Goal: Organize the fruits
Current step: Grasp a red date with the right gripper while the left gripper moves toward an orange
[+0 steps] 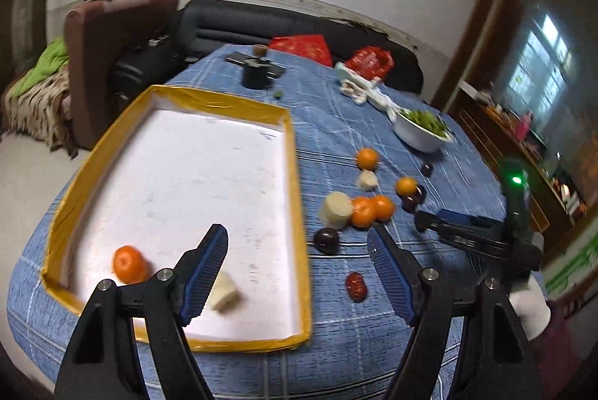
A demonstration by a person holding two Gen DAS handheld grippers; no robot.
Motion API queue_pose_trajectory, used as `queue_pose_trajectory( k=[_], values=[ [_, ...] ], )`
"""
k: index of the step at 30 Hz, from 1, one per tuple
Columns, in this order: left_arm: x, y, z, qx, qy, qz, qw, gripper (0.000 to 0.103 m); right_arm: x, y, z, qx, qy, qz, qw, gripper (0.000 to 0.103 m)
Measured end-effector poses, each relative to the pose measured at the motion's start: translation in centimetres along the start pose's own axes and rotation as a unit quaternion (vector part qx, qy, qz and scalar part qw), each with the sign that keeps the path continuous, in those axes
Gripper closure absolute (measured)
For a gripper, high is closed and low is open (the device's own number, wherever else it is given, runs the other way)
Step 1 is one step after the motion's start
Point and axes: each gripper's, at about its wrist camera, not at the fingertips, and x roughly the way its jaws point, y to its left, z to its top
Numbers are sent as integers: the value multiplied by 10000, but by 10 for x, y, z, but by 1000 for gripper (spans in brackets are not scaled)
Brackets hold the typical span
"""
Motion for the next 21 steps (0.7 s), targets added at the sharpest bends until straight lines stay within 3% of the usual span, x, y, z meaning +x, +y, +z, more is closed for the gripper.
queue_pose_trajectory(
  k=[6, 10, 11, 14, 17, 19, 21],
  values=[
    [29, -36, 1, 445, 230, -201, 9985, 27, 16, 0, -7, -56, 104, 83, 9999, 50],
    [55, -62, 3, 806, 402, -196, 9957, 28, 14, 0, -8, -101, 30, 276, 9996, 79],
    [59, -66, 4, 872, 435, -193, 9950, 28, 14, -1, -8, -82, 33, 320, 9994, 81],
    [79, -86, 7, 1253, 572, -229, 9902, 31, 12, -5, -8, 19, 21, 453, 9990, 82],
    [97, -106, 7, 1750, 727, -356, 9812, 43, 7, -11, -9, 125, -27, 514, 9986, 82],
    [111, -115, 6, 2067, 910, -448, 9731, 58, 2, -16, -8, 231, -83, 561, 9981, 82],
    [124, -118, 7, 2269, 1061, -461, 9670, 59, 1, -19, -7, 290, -98, 585, 9978, 82]
  ],
)
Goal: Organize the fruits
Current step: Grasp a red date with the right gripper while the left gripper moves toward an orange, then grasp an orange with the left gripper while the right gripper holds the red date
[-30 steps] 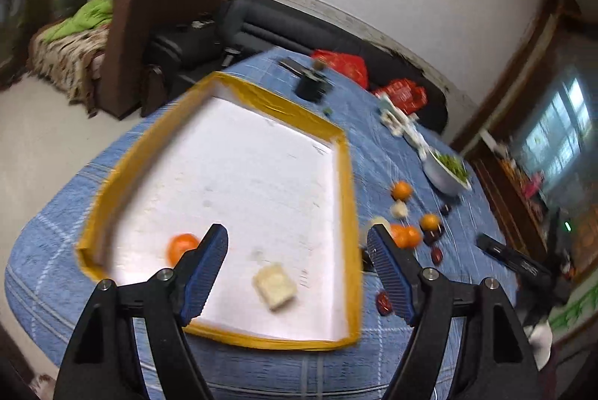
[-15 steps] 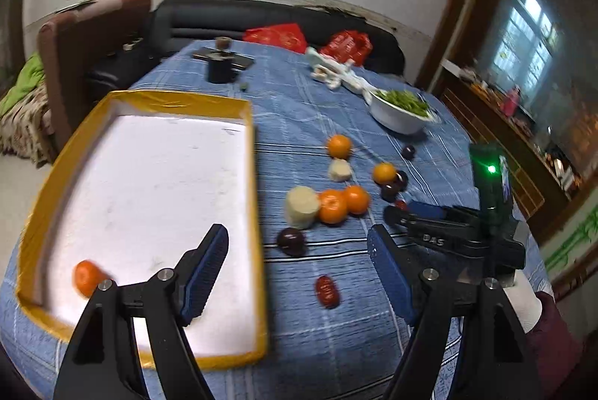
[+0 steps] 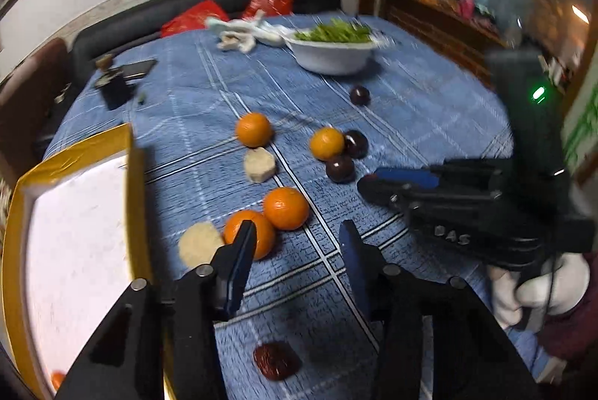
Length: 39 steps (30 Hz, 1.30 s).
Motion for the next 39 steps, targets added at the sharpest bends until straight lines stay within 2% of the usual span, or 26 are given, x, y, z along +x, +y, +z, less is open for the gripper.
queue_pose_trajectory(
  k=[4, 9, 12, 17, 18, 19, 21, 24, 31, 34, 36, 39],
  values=[
    [20, 7, 5, 201, 272, 105, 9994, 59, -1, -2, 1, 64, 32, 119, 9999, 82],
    [32, 9, 13, 483, 416, 331, 9974, 57, -1, -2, 1, 73, 32, 172, 9998, 82],
    [35, 3, 14, 673, 489, 409, 9957, 51, 0, -2, 1, 96, 90, 175, 9998, 82],
    [38, 3, 15, 888, 654, 303, 9934, 45, 3, -3, 0, 153, 164, 222, 9995, 82],
    [39, 4, 16, 942, 712, 309, 9925, 46, 4, -3, 0, 156, 167, 232, 9995, 82],
    [40, 4, 16, 989, 736, 341, 9918, 54, 3, -3, -1, 162, 166, 236, 9995, 82],
    [39, 5, 17, 1113, 799, 419, 9897, 59, 3, -3, -1, 169, 164, 236, 9994, 81],
    [36, 6, 16, 1286, 874, 561, 9862, 72, 4, -3, -1, 189, 180, 230, 9994, 81],
    [43, 14, 21, 1214, 944, 687, 9857, 71, 6, -4, -2, 246, 240, 285, 9990, 81],
    [43, 15, 17, 1306, 959, 780, 9837, 59, 7, -4, -1, 267, 254, 282, 9989, 81],
    [41, 17, 16, 1330, 992, 691, 9837, 59, 6, -4, -1, 277, 253, 290, 9989, 81],
    [43, 10, 16, 1585, 1091, 679, 9790, 68, 7, -5, -1, 298, 256, 310, 9987, 81]
  ],
)
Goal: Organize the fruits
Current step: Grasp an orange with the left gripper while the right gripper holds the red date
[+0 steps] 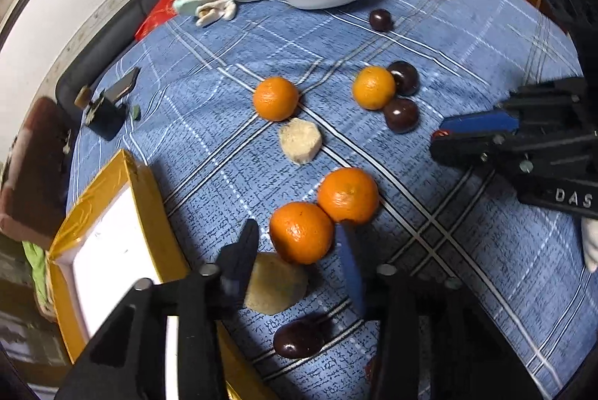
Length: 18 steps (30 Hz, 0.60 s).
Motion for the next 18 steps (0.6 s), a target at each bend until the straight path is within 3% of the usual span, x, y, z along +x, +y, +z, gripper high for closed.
queue_pose_trajectory(
  k=[3, 11, 15, 18],
  values=[
    [0, -6, 1, 225, 69, 79, 9997, 68, -1, -1, -1, 21, 0, 2, 10000, 81],
    [8, 12, 7, -58, 152, -402, 9991, 67, 0, -1, -1, 42, 8, 15, 10000, 81],
    [0, -2, 0, -2, -44, -63, 10000, 70, -1, 0, -1, 48, -24, 17, 10000, 81],
    [-19, -2, -5, -353, -386, -122, 9986, 70, -4, -1, -1, 62, -76, 35, 9999, 81]
  ],
)
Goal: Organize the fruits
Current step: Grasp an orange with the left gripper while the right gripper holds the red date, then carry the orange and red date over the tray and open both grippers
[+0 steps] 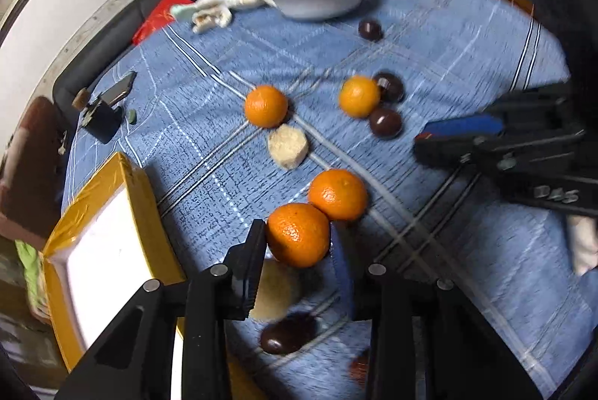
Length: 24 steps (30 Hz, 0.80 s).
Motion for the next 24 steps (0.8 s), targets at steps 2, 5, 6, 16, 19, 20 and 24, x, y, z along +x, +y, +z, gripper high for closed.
queue_pose_trajectory(
  k=[2, 5, 6, 16, 19, 20, 24],
  values=[
    [-15, 3, -3, -217, -201, 25, 9996, 70, -3, 0, 0, -1, -61, 37, 10000, 81],
    [-50, 16, -17, -796, -616, 22, 9949, 70, -7, 3, 1, -24, -171, 158, 9997, 81],
    [-61, 23, -23, -1002, -762, 15, 9920, 70, -8, 4, 1, -34, -210, 208, 9996, 81],
    [-132, 94, -114, -2914, -1521, 381, 9437, 69, -31, 20, 2, -47, -522, 347, 9980, 81],
    [-132, 117, -140, -3380, -1509, 438, 9279, 69, -44, 46, 8, -56, -493, 803, 9955, 81],
    [-131, 125, -149, -3552, -1522, 415, 9214, 69, -46, 57, 12, -49, -413, 1153, 9925, 81],
    [-126, 137, -171, -3847, -1550, 431, 9089, 69, -40, 98, 25, 44, 8, 2257, 9742, 80]
  ],
)
